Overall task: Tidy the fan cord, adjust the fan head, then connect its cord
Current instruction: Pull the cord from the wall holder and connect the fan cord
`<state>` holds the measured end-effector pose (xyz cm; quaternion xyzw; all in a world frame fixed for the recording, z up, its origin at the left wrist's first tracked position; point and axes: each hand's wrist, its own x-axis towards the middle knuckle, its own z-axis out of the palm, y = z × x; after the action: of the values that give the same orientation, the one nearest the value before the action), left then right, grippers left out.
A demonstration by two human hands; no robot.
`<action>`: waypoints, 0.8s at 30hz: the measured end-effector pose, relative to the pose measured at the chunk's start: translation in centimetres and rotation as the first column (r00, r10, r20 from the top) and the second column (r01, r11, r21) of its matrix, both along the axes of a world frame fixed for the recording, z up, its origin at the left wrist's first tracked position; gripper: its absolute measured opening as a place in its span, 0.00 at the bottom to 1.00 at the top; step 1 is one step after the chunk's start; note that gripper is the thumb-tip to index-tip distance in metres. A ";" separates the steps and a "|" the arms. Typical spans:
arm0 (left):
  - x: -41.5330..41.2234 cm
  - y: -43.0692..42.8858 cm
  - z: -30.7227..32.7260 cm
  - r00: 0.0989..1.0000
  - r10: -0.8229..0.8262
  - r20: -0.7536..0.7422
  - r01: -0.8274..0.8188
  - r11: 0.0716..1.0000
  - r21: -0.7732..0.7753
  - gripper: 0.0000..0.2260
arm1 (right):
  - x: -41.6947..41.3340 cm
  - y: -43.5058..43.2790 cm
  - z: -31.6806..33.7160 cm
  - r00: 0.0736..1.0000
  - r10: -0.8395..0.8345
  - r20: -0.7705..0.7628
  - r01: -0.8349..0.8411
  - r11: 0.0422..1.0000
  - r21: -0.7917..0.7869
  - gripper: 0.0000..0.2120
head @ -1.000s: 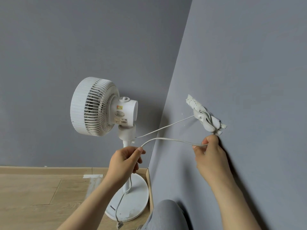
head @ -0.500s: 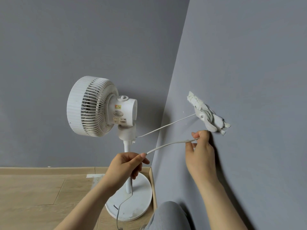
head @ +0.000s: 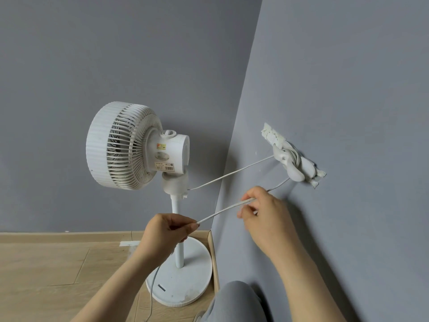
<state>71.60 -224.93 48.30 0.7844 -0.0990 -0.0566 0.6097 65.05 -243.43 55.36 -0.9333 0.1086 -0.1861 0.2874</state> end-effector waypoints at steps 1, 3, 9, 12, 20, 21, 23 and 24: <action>0.0 -0.1 0.1 0.997 0.023 0.068 -0.027 0.998 0.053 0.06 | -0.2 0.2 0.3 0.998 0.041 -0.048 -0.042 0.999 -0.014 0.05; 0.0 -0.1 0.2 0.971 0.061 0.230 -0.100 0.982 0.159 0.07 | -0.5 0.6 1.1 0.992 0.101 -0.069 -0.103 0.994 -0.027 0.06; -0.3 -0.3 -0.4 0.862 0.107 0.496 -0.269 0.925 0.268 0.10 | 0.2 1.1 3.4 0.992 0.116 0.038 -0.108 0.978 -0.179 0.10; -0.5 0.1 -1.0 0.846 0.103 0.523 -0.293 0.910 0.294 0.15 | 1.2 1.5 2.9 0.996 0.069 -0.049 -0.080 0.950 -0.303 0.15; -0.7 0.9 -1.2 0.913 0.059 0.403 -0.102 0.991 0.086 0.07 | 4.4 2.5 2.9 0.993 0.033 -0.117 -0.077 0.915 -0.397 0.04; -0.8 1.0 -1.0 0.939 0.032 0.344 -0.044 0.999 0.025 0.06 | 4.8 2.5 3.2 0.992 0.048 -0.119 -0.092 0.910 -0.404 0.05; -1.0 1.4 -0.7 0.969 -0.032 0.246 0.056 0.994 -0.093 0.08 | 5.3 2.7 3.9 0.989 0.078 -0.127 -0.125 0.899 -0.419 0.06; -1.1 1.5 -0.4 0.976 -0.072 0.204 0.103 0.984 -0.146 0.08 | 5.6 2.9 4.2 0.987 0.088 -0.137 -0.138 0.896 -0.421 0.06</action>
<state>70.45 -223.42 47.86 0.7309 -0.1976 0.0028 0.6532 70.64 -240.57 59.52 -0.9874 0.0267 -0.1348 0.0785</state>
